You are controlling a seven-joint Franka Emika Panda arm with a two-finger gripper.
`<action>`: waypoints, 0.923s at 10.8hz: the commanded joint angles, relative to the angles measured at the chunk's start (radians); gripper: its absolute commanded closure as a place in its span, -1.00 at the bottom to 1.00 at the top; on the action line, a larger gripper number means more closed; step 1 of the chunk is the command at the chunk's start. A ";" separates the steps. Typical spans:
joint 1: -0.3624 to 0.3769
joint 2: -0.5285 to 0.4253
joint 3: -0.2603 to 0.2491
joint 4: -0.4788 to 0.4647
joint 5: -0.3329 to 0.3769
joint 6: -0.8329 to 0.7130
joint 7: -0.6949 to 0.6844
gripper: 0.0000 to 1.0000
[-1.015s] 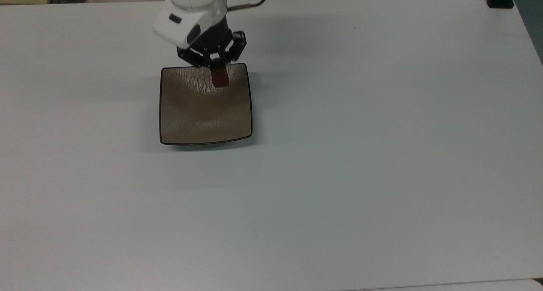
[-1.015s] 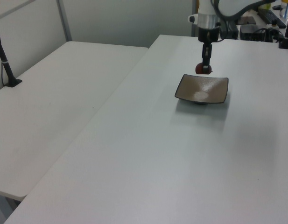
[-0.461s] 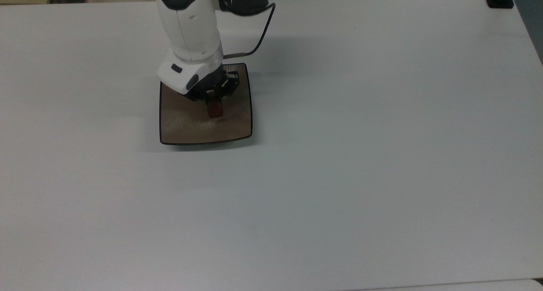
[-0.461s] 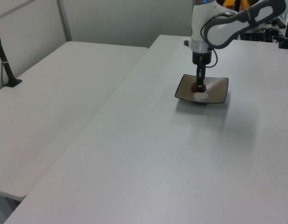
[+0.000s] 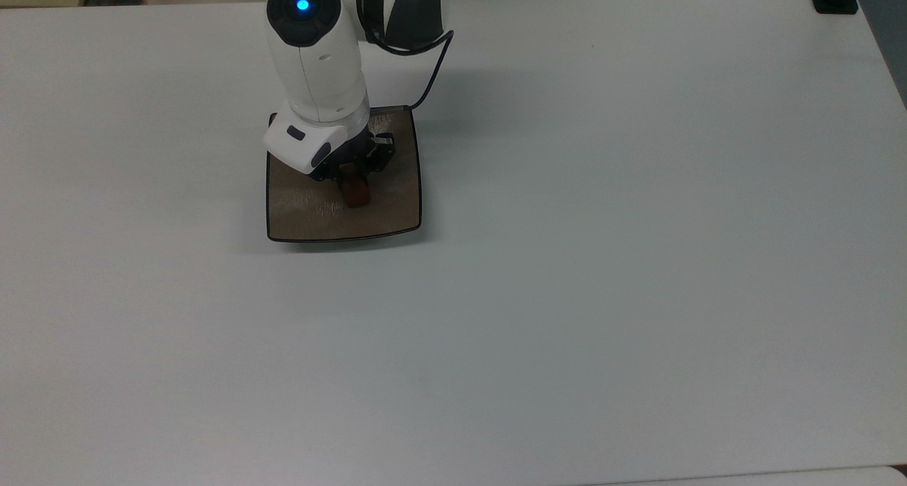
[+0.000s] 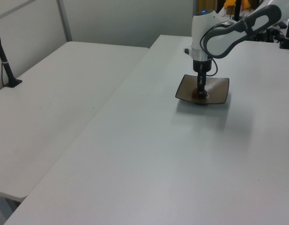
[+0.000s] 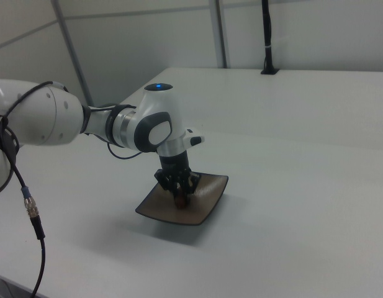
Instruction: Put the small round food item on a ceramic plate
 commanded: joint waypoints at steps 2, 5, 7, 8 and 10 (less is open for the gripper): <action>-0.014 -0.012 -0.005 -0.003 -0.016 0.003 -0.013 -0.97; -0.011 -0.064 -0.005 0.003 -0.010 -0.028 -0.007 -1.00; -0.001 -0.135 -0.002 0.033 -0.009 -0.083 0.042 -1.00; 0.009 -0.166 -0.001 0.079 -0.009 -0.156 0.100 -1.00; 0.013 -0.175 0.004 0.232 -0.004 -0.347 0.168 -1.00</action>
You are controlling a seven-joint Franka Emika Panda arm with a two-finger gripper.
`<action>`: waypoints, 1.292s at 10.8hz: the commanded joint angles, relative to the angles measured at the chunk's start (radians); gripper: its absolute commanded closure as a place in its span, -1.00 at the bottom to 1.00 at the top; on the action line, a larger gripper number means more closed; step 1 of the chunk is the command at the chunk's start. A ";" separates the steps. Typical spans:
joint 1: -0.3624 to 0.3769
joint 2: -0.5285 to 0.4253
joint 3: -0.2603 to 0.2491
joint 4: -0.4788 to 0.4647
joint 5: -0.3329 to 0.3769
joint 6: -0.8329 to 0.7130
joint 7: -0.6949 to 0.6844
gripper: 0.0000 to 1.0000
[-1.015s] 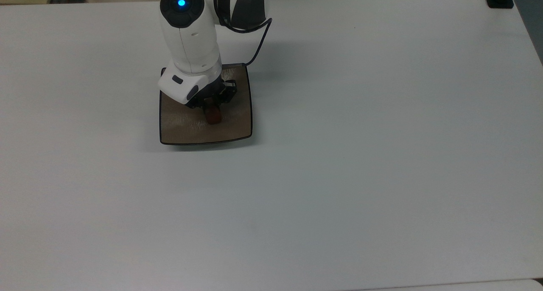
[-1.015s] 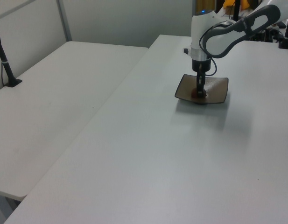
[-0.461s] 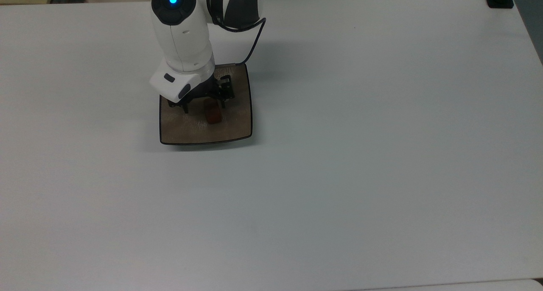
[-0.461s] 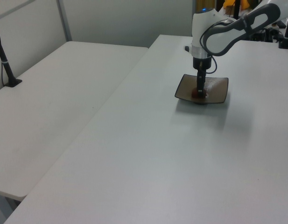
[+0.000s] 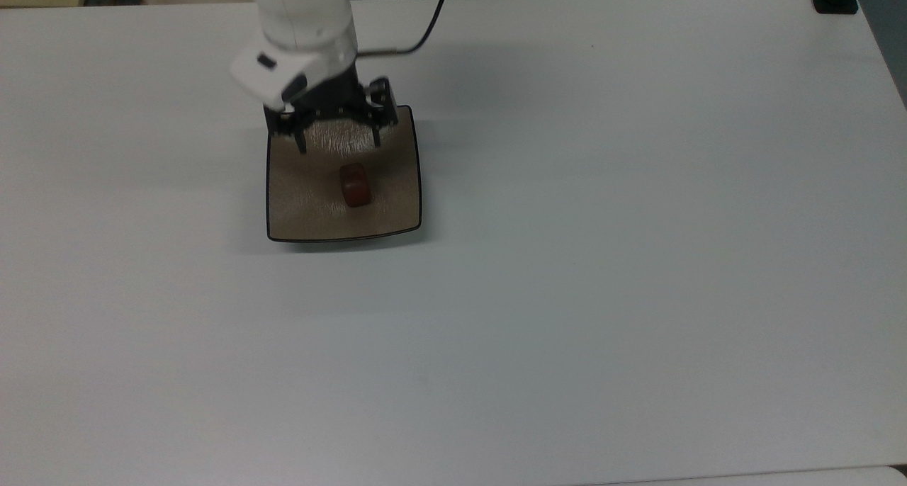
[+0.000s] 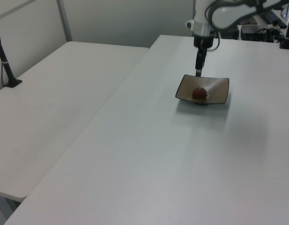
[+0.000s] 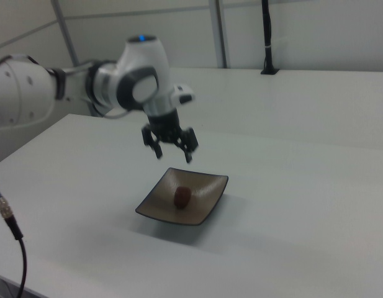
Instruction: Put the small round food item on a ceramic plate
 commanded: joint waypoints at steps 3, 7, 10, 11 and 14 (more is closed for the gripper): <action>0.019 -0.105 0.006 0.225 0.006 -0.387 0.127 -1.00; 0.030 -0.203 0.017 0.209 0.027 -0.418 0.184 -1.00; 0.020 -0.280 0.038 0.138 0.029 -0.405 0.169 -1.00; 0.020 -0.297 0.049 0.108 0.029 -0.404 0.167 -1.00; 0.017 -0.320 0.052 0.061 0.027 -0.399 0.146 -1.00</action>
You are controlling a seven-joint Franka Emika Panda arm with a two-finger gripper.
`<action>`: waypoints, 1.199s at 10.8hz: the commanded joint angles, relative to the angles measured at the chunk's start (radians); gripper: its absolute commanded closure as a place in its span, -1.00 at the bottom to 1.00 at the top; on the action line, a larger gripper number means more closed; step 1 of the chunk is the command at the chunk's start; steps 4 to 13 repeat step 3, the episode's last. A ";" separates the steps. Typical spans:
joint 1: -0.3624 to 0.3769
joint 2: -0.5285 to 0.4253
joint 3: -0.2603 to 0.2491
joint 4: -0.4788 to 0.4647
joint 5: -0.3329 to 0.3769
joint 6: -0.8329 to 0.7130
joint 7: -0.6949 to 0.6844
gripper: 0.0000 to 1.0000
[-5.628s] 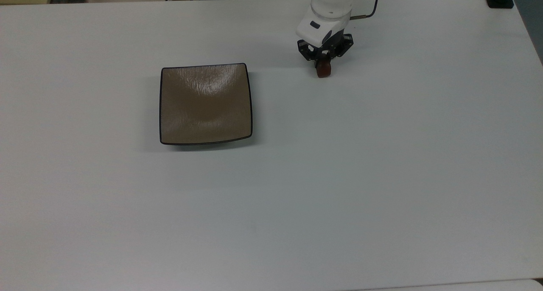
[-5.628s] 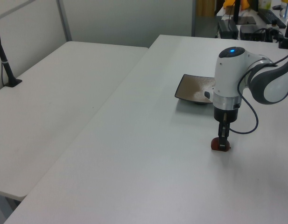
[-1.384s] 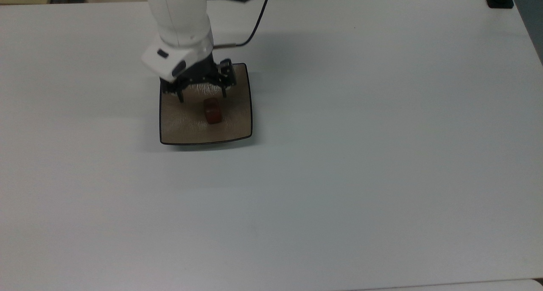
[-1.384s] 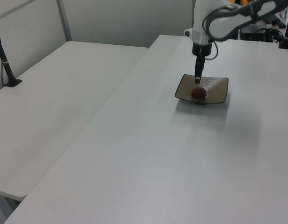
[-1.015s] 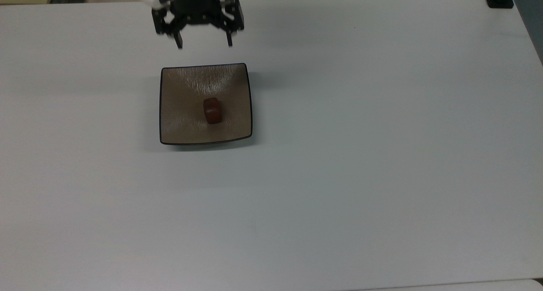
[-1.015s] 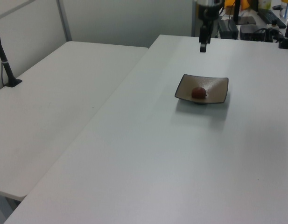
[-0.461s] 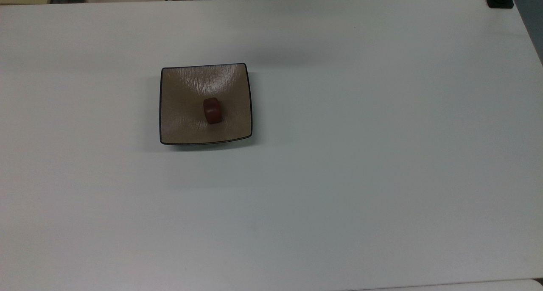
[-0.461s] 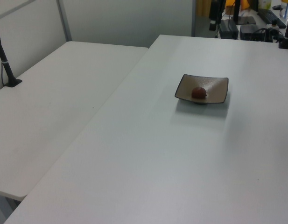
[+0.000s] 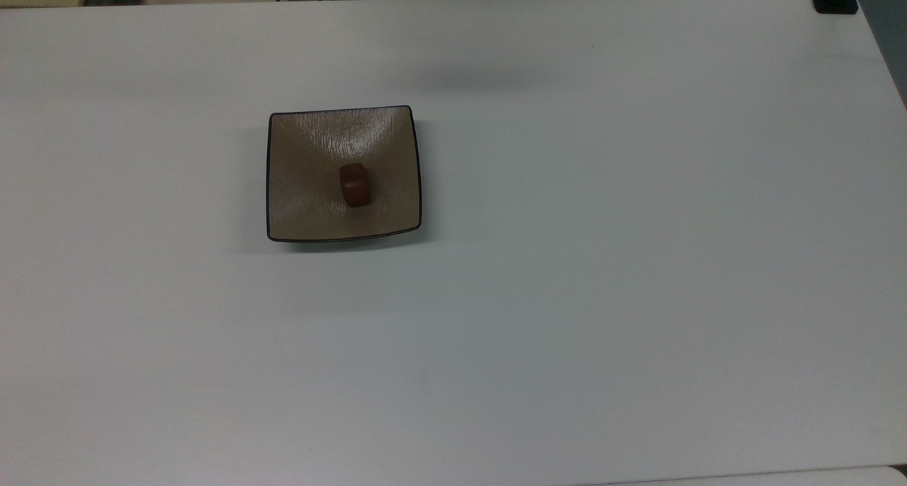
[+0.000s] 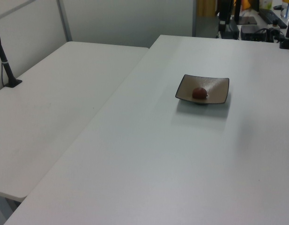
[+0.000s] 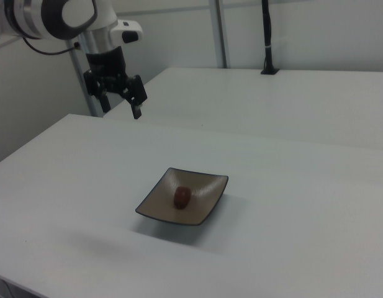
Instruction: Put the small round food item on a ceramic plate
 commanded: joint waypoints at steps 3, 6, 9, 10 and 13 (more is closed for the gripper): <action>0.000 -0.041 0.003 -0.062 0.009 0.003 -0.013 -1.00; 0.000 -0.041 0.003 -0.062 0.009 0.003 -0.013 -1.00; 0.000 -0.041 0.003 -0.062 0.009 0.003 -0.013 -1.00; 0.000 -0.041 0.003 -0.062 0.009 0.003 -0.013 -1.00; 0.000 -0.041 0.003 -0.062 0.009 0.003 -0.013 -1.00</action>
